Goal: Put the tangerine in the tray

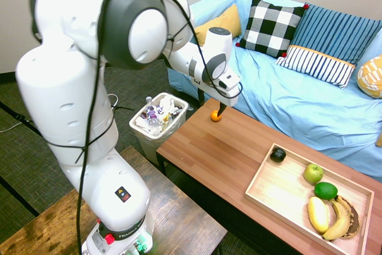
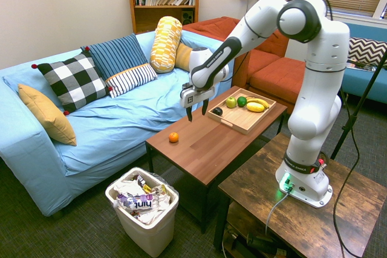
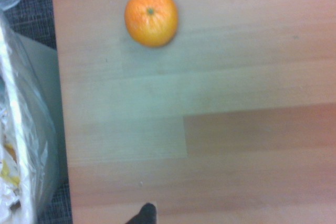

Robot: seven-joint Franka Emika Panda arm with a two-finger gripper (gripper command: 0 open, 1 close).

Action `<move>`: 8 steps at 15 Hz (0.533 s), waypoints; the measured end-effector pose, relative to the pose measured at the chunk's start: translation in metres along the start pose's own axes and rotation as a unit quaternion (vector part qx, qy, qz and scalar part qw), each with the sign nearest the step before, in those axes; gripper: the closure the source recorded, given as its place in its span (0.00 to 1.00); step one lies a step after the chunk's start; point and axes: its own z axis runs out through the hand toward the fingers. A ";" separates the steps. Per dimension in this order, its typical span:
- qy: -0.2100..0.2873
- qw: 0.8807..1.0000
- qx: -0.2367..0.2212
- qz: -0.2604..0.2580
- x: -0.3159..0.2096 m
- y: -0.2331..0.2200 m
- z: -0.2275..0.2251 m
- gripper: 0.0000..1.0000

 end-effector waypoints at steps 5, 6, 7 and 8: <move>0.007 1.000 -0.018 0.007 0.007 -0.070 0.083 0.00; 0.012 1.000 -0.020 0.010 0.009 -0.079 0.094 0.00; 0.016 1.000 -0.022 0.011 0.011 -0.088 0.102 0.00; 0.020 0.999 -0.024 0.014 0.012 -0.095 0.111 0.00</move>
